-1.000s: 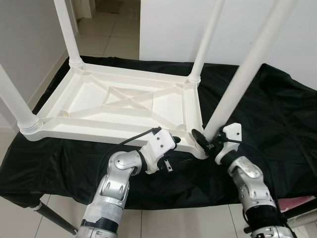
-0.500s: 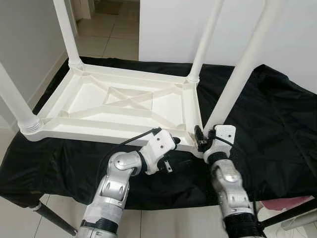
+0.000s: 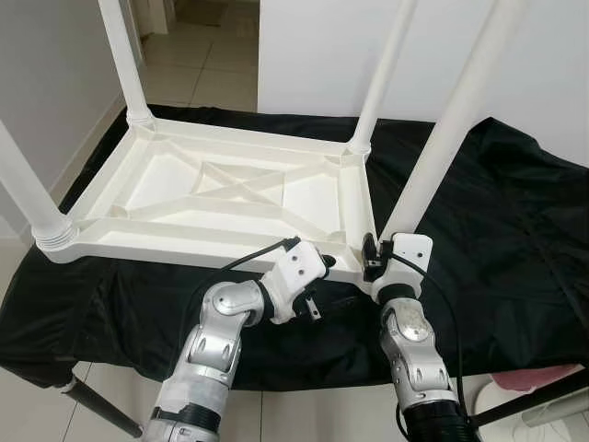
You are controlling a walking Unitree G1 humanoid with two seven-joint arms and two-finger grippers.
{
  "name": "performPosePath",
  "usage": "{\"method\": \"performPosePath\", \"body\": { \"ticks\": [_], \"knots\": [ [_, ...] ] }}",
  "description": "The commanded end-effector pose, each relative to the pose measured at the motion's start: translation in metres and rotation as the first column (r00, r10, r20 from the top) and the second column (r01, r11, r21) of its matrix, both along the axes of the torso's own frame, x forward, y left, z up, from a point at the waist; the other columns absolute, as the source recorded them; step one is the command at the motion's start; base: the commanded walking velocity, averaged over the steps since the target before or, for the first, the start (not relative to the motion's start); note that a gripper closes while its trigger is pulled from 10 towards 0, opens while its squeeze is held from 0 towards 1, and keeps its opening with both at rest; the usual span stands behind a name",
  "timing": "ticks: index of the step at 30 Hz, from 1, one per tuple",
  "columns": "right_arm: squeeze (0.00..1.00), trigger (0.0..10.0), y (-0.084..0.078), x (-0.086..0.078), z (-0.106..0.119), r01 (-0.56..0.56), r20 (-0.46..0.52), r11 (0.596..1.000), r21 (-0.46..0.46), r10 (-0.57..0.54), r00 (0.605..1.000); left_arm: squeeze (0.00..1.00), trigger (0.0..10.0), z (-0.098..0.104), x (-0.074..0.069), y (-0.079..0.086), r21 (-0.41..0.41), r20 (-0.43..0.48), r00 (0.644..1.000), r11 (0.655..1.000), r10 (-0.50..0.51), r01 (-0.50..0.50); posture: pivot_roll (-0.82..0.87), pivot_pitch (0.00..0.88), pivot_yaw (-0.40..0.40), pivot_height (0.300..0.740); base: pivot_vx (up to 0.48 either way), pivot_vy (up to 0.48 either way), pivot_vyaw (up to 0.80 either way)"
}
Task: Building children table
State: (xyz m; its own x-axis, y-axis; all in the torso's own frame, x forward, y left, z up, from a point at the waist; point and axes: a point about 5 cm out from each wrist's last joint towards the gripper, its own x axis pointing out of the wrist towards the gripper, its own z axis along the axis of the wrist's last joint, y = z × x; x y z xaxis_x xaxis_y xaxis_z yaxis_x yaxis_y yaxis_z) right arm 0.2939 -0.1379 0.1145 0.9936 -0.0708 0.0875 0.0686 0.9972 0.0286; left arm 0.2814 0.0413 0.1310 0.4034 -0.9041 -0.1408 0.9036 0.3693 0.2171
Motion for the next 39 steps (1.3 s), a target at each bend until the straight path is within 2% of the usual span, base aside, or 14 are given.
{"method": "performPosePath", "body": {
  "ticks": [1,6,8,9,10,16,17,21,26,32,33,35,38,39],
  "knots": [
    [1.0,10.0,-0.002,-0.004,-0.01,-0.019,-0.035,1.0,-0.003,0.019,0.999,0.0,10.0,0.003,0.011,0.001,-0.054,0.049,0.97,0.97,0.24,-0.237,-0.03,0.0,-0.097,0.74,0.0,0.0,0.0],
    [1.0,10.0,-0.004,-0.006,-0.004,-0.078,0.004,0.997,0.007,0.078,0.997,0.0,10.0,0.004,0.01,0.001,-0.059,0.049,0.968,0.969,0.245,-0.242,-0.03,0.0,-0.099,0.74,0.0,0.0,0.0],
    [1.0,10.0,-0.008,-0.008,0.004,-0.156,0.056,0.987,0.027,0.154,0.986,0.0,10.0,0.003,0.009,0.001,-0.059,0.048,0.969,0.969,0.243,-0.24,-0.03,0.0,-0.096,0.74,0.0,0.0,0.0],
    [0.34,10.0,-0.011,-0.009,0.005,-0.166,0.06,0.986,0.026,0.165,0.985,0.0,10.0,0.002,0.009,0.001,-0.058,0.047,0.969,0.969,0.242,-0.239,-0.04,0.0,-0.093,0.74,0.0,0.0,0.0],
    [0.0,10.0,-0.016,-0.01,0.005,-0.185,0.063,0.982,0.022,0.183,0.981,0.0,10.0,0.003,0.01,0.0,-0.057,0.047,0.97,0.97,0.24,-0.237,-0.04,0.0,-0.092,0.74,0.0,0.0,0.0],
    [0.0,10.0,-0.025,-0.013,0.007,-0.241,0.079,0.971,-0.003,0.24,0.968,0.0,10.0,0.003,0.012,0.002,-0.049,0.049,0.97,0.971,0.236,-0.234,-0.04,0.0,-0.082,0.74,0.0,0.0,0.0],
    [0.0,10.0,-0.035,-0.013,0.01,-0.323,0.092,0.946,-0.037,0.325,0.941,0.0,10.0,0.002,0.012,0.004,-0.041,0.042,0.974,0.975,0.221,-0.22,-0.04,0.0,-0.068,0.74,0.0,0.0,0.0],
    [0.0,10.0,-0.038,-0.013,0.011,-0.368,0.09,0.929,-0.048,0.371,0.924,0.0,10.0,0.002,0.011,0.004,-0.04,0.039,0.978,0.978,0.207,-0.206,-0.05,0.0,-0.065,0.74,0.0,0.0,0.0],
    [0.0,10.0,-0.049,-0.008,0.012,-0.535,0.01,0.834,-0.137,0.541,0.841,0.0,10.0,0.003,0.006,0.007,-0.036,0.015,0.992,0.991,0.127,-0.126,-0.05,0.0,-0.048,0.74,0.0,0.0,0.0],
    [0.0,10.0,-0.05,-0.004,0.012,-0.581,-0.014,0.802,-0.14,0.585,0.811,0.0,10.0,0.003,0.007,0.011,-0.032,0.015,0.992,0.992,0.126,-0.125,-0.05,0.0,-0.049,0.74,0.0,0.0,0.0],
    [0.0,3.7,-0.052,0.004,0.013,-0.597,-0.024,0.786,-0.164,0.602,0.798,0.0,10.0,0.005,0.008,0.015,-0.03,0.023,0.992,0.992,0.127,-0.126,-0.04,0.0,-0.053,0.74,0.0,0.0,0.0],
    [0.0,3.7,-0.052,0.006,0.014,-0.599,-0.028,0.782,-0.172,0.604,0.796,0.0,10.0,0.006,0.008,0.016,-0.029,0.026,0.992,0.992,0.127,-0.126,-0.04,0.0,-0.055,0.74,0.0,0.0,0.0],
    [0.0,3.0,-0.052,0.009,0.014,-0.612,-0.028,0.772,-0.17,0.617,0.787,0.0,10.0,0.006,0.008,0.018,-0.019,0.035,0.992,0.992,0.123,-0.122,-0.04,0.0,-0.058,0.74,0.0,0.0,0.0],
    [0.0,0.0,-0.051,0.013,0.014,-0.625,-0.033,0.762,-0.173,0.629,0.776,0.0,10.0,0.006,0.007,0.019,-0.015,0.042,0.992,0.993,0.118,-0.117,-0.04,0.0,-0.067,0.74,0.0,0.0,0.0]
  ]
}}
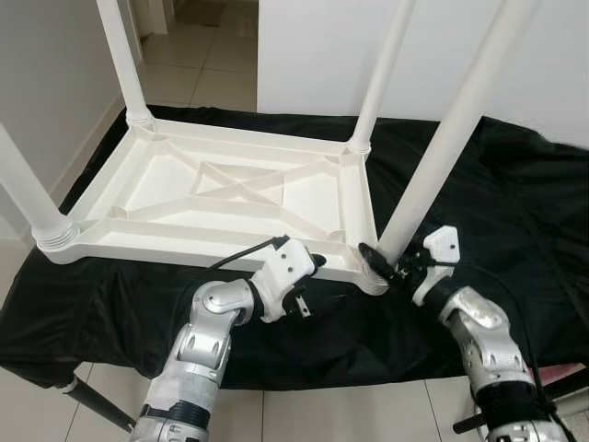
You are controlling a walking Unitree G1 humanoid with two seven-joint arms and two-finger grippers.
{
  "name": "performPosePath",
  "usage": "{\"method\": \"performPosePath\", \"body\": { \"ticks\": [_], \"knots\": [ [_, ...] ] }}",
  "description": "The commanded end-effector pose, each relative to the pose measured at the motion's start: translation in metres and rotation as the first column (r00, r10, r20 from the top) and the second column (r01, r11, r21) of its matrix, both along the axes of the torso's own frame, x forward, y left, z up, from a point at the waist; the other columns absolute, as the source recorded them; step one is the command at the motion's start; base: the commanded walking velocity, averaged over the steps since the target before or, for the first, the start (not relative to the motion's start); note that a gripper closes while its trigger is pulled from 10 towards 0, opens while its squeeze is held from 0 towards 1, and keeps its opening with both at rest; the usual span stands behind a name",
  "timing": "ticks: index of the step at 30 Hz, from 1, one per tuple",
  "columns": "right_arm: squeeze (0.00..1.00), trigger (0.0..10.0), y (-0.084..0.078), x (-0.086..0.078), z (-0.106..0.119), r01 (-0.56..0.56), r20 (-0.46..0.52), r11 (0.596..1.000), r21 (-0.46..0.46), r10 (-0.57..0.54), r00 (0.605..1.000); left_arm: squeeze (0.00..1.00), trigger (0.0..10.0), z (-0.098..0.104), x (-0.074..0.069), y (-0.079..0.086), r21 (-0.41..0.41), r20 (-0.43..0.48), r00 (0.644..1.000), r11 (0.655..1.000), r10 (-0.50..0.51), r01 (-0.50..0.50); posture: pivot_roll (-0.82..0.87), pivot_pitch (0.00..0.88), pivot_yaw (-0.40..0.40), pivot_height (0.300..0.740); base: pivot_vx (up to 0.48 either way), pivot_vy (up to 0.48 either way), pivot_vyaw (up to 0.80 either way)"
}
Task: Building children table
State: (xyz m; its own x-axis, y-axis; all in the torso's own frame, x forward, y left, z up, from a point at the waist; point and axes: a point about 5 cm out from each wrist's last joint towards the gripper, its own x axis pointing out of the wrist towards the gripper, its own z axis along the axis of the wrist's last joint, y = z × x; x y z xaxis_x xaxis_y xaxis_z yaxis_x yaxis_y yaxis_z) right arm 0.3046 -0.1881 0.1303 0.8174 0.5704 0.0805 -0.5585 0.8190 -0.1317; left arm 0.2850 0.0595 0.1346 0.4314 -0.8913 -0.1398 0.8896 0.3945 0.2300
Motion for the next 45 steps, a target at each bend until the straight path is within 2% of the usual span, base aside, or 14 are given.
{"method": "performPosePath", "body": {
  "ticks": [1,8,9,10,16,20,23,26,31,35,37,38,39,45],
  "knots": [
    [0.0,0.0,-0.001,0.002,-0.002,-0.016,-0.004,1.0,-0.021,0.016,1.0,0.0,10.0,0.002,0.003,0.0,-0.018,0.03,0.996,0.996,0.089,-0.088,-0.04,0.0,-0.067,0.74,0.0,0.0,0.0],
    [0.0,0.0,0.0,0.004,-0.006,-0.025,-0.03,0.999,-0.025,0.024,0.999,0.0,10.0,0.005,0.006,-0.001,-0.029,0.04,0.992,0.992,0.12,-0.119,-0.02,0.0,-0.079,0.74,0.0,0.0,0.0],
    [0.0,3.8,-0.001,0.003,-0.008,-0.025,-0.039,0.999,-0.021,0.025,0.999,0.0,10.0,0.005,0.005,-0.002,-0.034,0.039,0.992,0.992,0.122,-0.12,-0.02,0.0,-0.076,0.74,0.0,0.0,0.0],
    [0.0,10.0,-0.002,0.003,-0.009,-0.016,-0.045,1.0,-0.017,0.015,0.999,0.0,10.0,0.005,0.004,-0.003,-0.037,0.037,0.992,0.992,0.121,-0.119,-0.02,0.001,-0.074,0.74,0.0,0.0,0.0],
    [0.0,10.0,-0.007,0.002,-0.01,0.033,-0.06,0.999,0.014,-0.032,0.998,0.0,10.0,0.005,0.002,-0.008,-0.042,0.031,0.993,0.992,0.116,-0.115,-0.03,0.008,-0.069,0.74,0.0,0.0,0.0],
    [0.0,10.0,-0.005,-0.001,-0.01,0.129,-0.063,0.99,0.056,-0.125,0.99,0.0,10.0,0.006,0.004,-0.008,-0.051,0.041,0.99,0.99,0.135,-0.133,-0.03,0.009,-0.069,0.74,0.0,0.0,0.0],
    [0.0,10.0,-0.002,-0.002,-0.012,0.17,-0.051,0.985,0.032,-0.168,0.984,0.0,10.0,0.007,0.006,-0.009,-0.056,0.052,0.987,0.987,0.154,-0.151,-0.04,0.009,-0.07,0.74,0.0,0.0,0.0],
    [0.0,10.0,0.002,-0.005,-0.015,0.278,-0.061,0.96,0.042,-0.275,0.96,0.0,10.0,0.008,0.008,-0.01,-0.06,0.057,0.984,0.985,0.167,-0.163,-0.04,0.007,-0.077,0.74,0.0,0.0,0.0],
    [0.0,10.0,0.008,-0.01,-0.017,0.362,-0.079,0.929,0.075,-0.356,0.931,0.0,10.0,0.007,0.008,-0.009,-0.06,0.054,0.983,0.983,0.174,-0.171,-0.04,0.006,-0.079,0.74,0.0,0.0,0.0],
    [0.0,10.0,0.022,-0.019,-0.018,0.581,-0.14,0.797,0.166,-0.564,0.814,0.0,10.0,0.008,0.006,-0.008,-0.07,0.049,0.982,0.981,0.182,-0.179,-0.03,0.005,-0.074,0.74,0.0,0.0,0.0],
    [0.0,10.0,0.03,-0.021,-0.018,0.633,-0.146,0.75,0.192,-0.616,0.774,0.0,10.0,0.009,0.006,-0.009,-0.075,0.049,0.982,0.981,0.182,-0.178,-0.03,0.002,-0.073,0.74,0.0,0.0,0.0],
    [0.0,10.0,0.03,-0.021,-0.018,0.633,-0.146,0.75,0.192,-0.616,0.774,0.0,10.0,0.009,0.006,-0.009,-0.075,0.049,0.982,0.981,0.182,-0.178,-0.03,0.002,-0.073,0.74,0.0,0.0,0.0],
    [0.0,10.0,0.036,-0.022,-0.017,0.666,-0.151,0.714,0.218,-0.649,0.746,0.0,10.0,0.01,0.007,-0.009,-0.078,0.051,0.982,0.981,0.182,-0.178,-0.02,0.0,-0.069,0.74,0.0,0.0,0.0],
    [0.0,10.0,0.05,-0.021,-0.014,0.661,-0.146,0.712,0.238,-0.646,0.749,0.0,10.0,0.013,0.009,-0.009,-0.084,0.057,0.981,0.98,0.185,-0.18,-0.01,0.0,-0.067,0.74,0.0,0.0,0.0]
  ]
}}
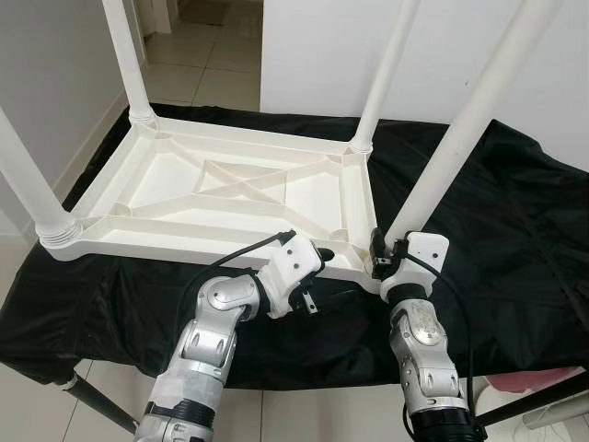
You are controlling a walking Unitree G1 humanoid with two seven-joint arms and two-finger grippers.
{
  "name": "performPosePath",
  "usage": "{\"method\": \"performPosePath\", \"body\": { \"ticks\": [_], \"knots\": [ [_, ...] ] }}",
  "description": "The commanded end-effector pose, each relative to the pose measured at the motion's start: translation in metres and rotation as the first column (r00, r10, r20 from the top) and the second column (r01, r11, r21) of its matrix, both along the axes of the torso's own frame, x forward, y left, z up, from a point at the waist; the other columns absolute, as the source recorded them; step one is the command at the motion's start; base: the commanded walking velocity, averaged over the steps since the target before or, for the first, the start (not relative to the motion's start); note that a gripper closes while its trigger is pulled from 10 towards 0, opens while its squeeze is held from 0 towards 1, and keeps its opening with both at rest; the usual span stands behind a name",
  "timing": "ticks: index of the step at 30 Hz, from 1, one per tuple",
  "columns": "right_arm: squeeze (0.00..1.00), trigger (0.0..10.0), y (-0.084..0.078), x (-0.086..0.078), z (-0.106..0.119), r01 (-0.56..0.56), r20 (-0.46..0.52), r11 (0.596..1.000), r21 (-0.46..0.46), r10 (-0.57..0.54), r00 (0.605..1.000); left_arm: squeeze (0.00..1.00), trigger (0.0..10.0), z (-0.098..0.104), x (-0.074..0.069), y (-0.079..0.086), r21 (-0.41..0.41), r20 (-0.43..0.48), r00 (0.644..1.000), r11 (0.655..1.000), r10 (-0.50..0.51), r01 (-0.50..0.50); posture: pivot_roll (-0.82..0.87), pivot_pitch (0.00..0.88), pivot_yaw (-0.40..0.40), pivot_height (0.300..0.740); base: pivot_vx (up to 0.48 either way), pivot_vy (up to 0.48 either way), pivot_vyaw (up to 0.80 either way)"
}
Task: Building children table
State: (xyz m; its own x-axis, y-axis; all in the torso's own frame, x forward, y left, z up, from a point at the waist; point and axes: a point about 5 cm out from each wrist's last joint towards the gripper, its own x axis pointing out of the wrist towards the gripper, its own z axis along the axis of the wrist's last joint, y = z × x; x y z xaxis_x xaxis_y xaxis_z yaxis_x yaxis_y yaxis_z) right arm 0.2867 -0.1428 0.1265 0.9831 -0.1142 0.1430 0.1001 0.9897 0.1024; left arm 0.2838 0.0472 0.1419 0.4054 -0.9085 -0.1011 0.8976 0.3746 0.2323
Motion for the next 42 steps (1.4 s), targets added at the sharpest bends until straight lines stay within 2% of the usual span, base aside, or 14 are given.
{"method": "performPosePath", "body": {
  "ticks": [1,9,10,11,12,24,29,30,31,32,34,35,36,42],
  "knots": [
    [0.0,10.0,0.006,-0.003,-0.009,0.014,-0.035,0.998,0.054,-0.012,0.999,0.0,10.0,0.006,0.01,0.004,-0.05,0.04,0.976,0.976,0.214,-0.212,-0.01,0.0,-0.067,0.74,0.0,0.0,0.0],
    [0.0,10.0,0.002,-0.002,-0.003,0.036,-0.029,0.999,0.03,-0.035,0.999,0.0,10.0,0.006,0.012,0.004,-0.053,0.043,0.974,0.974,0.22,-0.218,-0.01,0.0,-0.077,0.74,0.0,0.0,0.0],
    [0.38,10.0,0.0,-0.002,-0.004,0.027,-0.025,1.0,0.014,-0.027,0.999,0.0,10.0,0.006,0.011,0.004,-0.055,0.043,0.974,0.974,0.222,-0.22,-0.01,0.0,-0.082,0.74,0.0,0.0,0.0],
    [0.38,10.0,0.0,-0.002,-0.004,0.027,-0.025,1.0,0.014,-0.027,0.999,0.0,10.0,0.006,0.011,0.004,-0.055,0.043,0.974,0.974,0.222,-0.22,-0.01,0.0,-0.082,0.74,0.0,0.0,0.0],
    [1.0,10.0,-0.002,-0.003,-0.005,-0.001,-0.008,1.0,0.013,0.001,1.0,0.0,10.0,0.005,0.011,0.003,-0.058,0.042,0.974,0.974,0.224,-0.221,-0.01,0.0,-0.087,0.74,0.0,0.0,0.0],
    [1.0,10.0,-0.022,-0.007,-0.008,-0.089,0.02,0.995,-0.043,0.09,0.996,0.0,10.0,0.004,0.011,0.002,-0.065,0.04,0.972,0.971,0.232,-0.229,-0.01,0.0,-0.096,0.74,0.0,0.0,0.0],
    [1.0,10.0,-0.034,-0.01,-0.008,-0.207,0.034,0.976,-0.065,0.21,0.977,0.0,10.0,0.005,0.011,0.004,-0.066,0.041,0.971,0.97,0.236,-0.233,-0.01,0.0,-0.097,0.74,0.0,0.0,0.0],
    [1.0,10.0,-0.037,-0.01,-0.009,-0.264,0.025,0.962,-0.069,0.267,0.963,0.0,10.0,0.006,0.011,0.004,-0.066,0.041,0.97,0.97,0.238,-0.235,-0.01,0.0,-0.096,0.74,0.0,0.0,0.0],
    [0.0,10.0,-0.039,-0.01,-0.01,-0.327,0.026,0.942,-0.069,0.33,0.944,0.0,10.0,0.006,0.011,0.005,-0.065,0.042,0.97,0.97,0.238,-0.235,-0.01,0.0,-0.095,0.74,0.0,0.0,0.0],
    [0.0,10.0,-0.039,-0.01,-0.01,-0.327,0.026,0.942,-0.069,0.33,0.944,0.0,10.0,0.006,0.011,0.005,-0.065,0.042,0.97,0.97,0.238,-0.235,-0.01,0.0,-0.095,0.74,0.0,0.0,0.0],
    [0.0,10.0,-0.039,-0.009,-0.011,-0.435,0.005,0.896,-0.088,0.437,0.899,0.0,10.0,0.005,0.011,0.005,-0.061,0.044,0.971,0.971,0.236,-0.233,-0.01,0.0,-0.093,0.74,0.0,0.0,0.0],
    [0.0,10.0,-0.039,-0.009,-0.011,-0.435,0.005,0.896,-0.088,0.437,0.899,0.0,10.0,0.005,0.011,0.005,-0.061,0.044,0.971,0.971,0.236,-0.233,-0.01,0.0,-0.093,0.74,0.0,0.0,0.0],
    [0.0,10.0,-0.04,-0.006,-0.01,-0.469,-0.004,0.875,-0.116,0.472,0.881,0.0,10.0,0.005,0.011,0.004,-0.061,0.045,0.971,0.971,0.235,-0.232,-0.01,0.0,-0.093,0.74,0.0,0.0,0.0],
    [0.0,10.0,-0.042,0.003,-0.009,-0.51,-0.033,0.846,-0.156,0.511,0.859,0.0,10.0,0.006,0.011,0.003,-0.063,0.045,0.972,0.972,0.231,-0.228,-0.01,0.0,-0.092,0.74,0.0,0.0,0.0]
  ]
}}
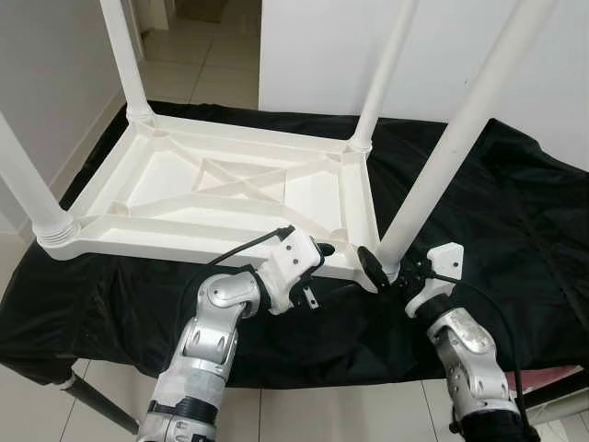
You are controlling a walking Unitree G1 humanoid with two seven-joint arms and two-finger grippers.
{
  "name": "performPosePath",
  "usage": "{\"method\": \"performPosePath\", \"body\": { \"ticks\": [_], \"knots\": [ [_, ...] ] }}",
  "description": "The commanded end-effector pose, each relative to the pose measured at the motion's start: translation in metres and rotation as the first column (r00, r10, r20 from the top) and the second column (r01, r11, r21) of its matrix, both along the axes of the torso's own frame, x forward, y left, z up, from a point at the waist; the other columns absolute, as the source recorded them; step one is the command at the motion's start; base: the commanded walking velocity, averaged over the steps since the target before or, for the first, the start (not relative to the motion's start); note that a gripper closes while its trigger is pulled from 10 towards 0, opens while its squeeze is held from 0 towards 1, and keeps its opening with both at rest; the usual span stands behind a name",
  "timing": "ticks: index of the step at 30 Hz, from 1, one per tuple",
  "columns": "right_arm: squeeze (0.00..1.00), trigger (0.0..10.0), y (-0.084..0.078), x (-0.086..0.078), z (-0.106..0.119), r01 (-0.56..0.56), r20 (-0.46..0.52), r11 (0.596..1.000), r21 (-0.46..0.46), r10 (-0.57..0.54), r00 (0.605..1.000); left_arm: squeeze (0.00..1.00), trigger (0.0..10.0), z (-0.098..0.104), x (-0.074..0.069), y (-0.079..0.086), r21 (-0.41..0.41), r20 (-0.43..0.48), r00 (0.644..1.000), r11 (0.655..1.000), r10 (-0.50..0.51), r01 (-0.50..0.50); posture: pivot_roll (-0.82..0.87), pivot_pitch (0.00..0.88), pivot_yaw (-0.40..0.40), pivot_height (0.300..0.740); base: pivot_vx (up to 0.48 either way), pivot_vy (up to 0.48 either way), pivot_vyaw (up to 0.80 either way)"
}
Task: Building children table
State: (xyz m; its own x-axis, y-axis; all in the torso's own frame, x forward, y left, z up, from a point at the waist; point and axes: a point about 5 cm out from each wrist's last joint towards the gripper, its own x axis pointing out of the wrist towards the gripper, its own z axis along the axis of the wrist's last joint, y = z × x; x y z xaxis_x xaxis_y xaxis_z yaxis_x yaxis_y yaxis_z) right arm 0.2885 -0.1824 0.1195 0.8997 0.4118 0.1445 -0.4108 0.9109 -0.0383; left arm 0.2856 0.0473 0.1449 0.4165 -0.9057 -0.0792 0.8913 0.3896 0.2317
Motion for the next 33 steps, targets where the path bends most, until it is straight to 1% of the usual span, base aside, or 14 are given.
{"method": "performPosePath", "body": {
  "ticks": [1,2,4,6,9,10,16,22,23,24,25,30,31,33],
  "knots": [
    [0.0,10.0,-0.003,0.008,-0.001,-0.034,-0.013,0.998,-0.047,0.033,0.999,0.0,10.0,0.003,0.009,0.002,-0.043,0.037,0.975,0.976,0.217,-0.215,-0.01,0.0,-0.089,0.74,0.0,0.0,0.0],
    [0.0,10.0,-0.003,0.008,-0.001,-0.034,-0.013,0.998,-0.047,0.033,0.999,0.0,10.0,0.003,0.009,0.002,-0.043,0.037,0.975,0.976,0.217,-0.215,-0.01,0.0,-0.089,0.74,0.0,0.0,0.0],
    [0.0,10.0,-0.002,0.02,0.002,-0.067,-0.02,0.994,-0.08,0.066,0.998,0.0,10.0,0.003,0.01,0.001,-0.045,0.038,0.976,0.976,0.214,-0.212,-0.01,0.0,-0.09,0.74,0.0,0.0,0.0],
    [0.0,10.0,0.0,0.027,0.004,-0.092,-0.022,0.991,-0.097,0.09,0.996,0.0,10.0,0.004,0.01,0.001,-0.046,0.039,0.976,0.976,0.213,-0.211,0.0,0.0,-0.092,0.74,0.0,0.0,0.0],
    [0.0,10.0,0.001,0.028,0.004,-0.108,-0.025,0.989,-0.102,0.106,0.994,0.0,10.0,0.004,0.01,0.001,-0.046,0.039,0.976,0.976,0.213,-0.211,0.0,0.0,-0.093,0.74,0.0,0.0,0.0],
    [0.0,0.0,0.002,0.029,0.003,-0.128,-0.032,0.985,-0.115,0.126,0.992,0.0,10.0,0.004,0.01,0.001,-0.047,0.037,0.976,0.976,0.215,-0.213,0.0,0.0,-0.095,0.74,0.0,0.0,0.0],
    [0.0,0.0,0.001,0.029,-0.003,-0.164,-0.058,0.979,-0.123,0.158,0.986,0.0,10.0,0.004,0.009,0.003,-0.046,0.037,0.974,0.974,0.223,-0.221,0.02,0.0,-0.097,0.74,0.0,0.0,0.0],
    [0.0,0.0,-0.001,0.029,-0.006,-0.155,-0.054,0.98,-0.122,0.149,0.987,0.0,10.0,0.001,0.008,0.006,-0.033,0.034,0.972,0.973,0.231,-0.229,0.02,0.0,-0.093,0.74,0.0,0.0,0.0],
    [0.0,0.9,-0.002,0.03,-0.006,-0.146,-0.05,0.983,-0.111,0.142,0.989,0.0,10.0,0.001,0.008,0.006,-0.03,0.032,0.972,0.973,0.232,-0.231,0.02,0.0,-0.092,0.74,0.0,0.0,0.0],
    [0.0,0.9,-0.003,0.03,-0.006,-0.138,-0.051,0.986,-0.098,0.134,0.99,0.0,10.0,0.0,0.007,0.007,-0.029,0.03,0.972,0.973,0.232,-0.231,0.02,0.0,-0.092,0.74,0.0,0.0,0.0],
    [0.0,10.0,-0.002,0.03,-0.005,-0.125,-0.044,0.989,-0.083,0.122,0.992,0.0,10.0,0.0,0.007,0.007,-0.028,0.029,0.972,0.973,0.232,-0.231,0.02,0.0,-0.092,0.74,0.0,0.0,0.0],
    [0.0,10.0,-0.002,0.029,-0.003,-0.075,-0.032,0.995,-0.064,0.073,0.997,0.0,10.0,0.0,0.007,0.007,-0.027,0.029,0.972,0.972,0.232,-0.232,0.01,0.0,-0.093,0.74,0.0,0.0,0.0],
    [0.0,10.0,-0.001,0.028,-0.005,-0.03,-0.043,0.998,-0.061,0.028,0.999,0.0,10.0,0.0,0.006,0.008,-0.027,0.027,0.972,0.972,0.232,-0.231,0.01,0.0,-0.09,0.74,0.0,0.0,0.0],
    [0.0,10.0,-0.001,0.028,-0.005,-0.03,-0.043,0.998,-0.061,0.028,0.999,0.0,10.0,0.0,0.006,0.008,-0.027,0.027,0.972,0.972,0.232,-0.231,0.01,0.0,-0.09,0.74,0.0,0.0,0.0]
  ]
}}
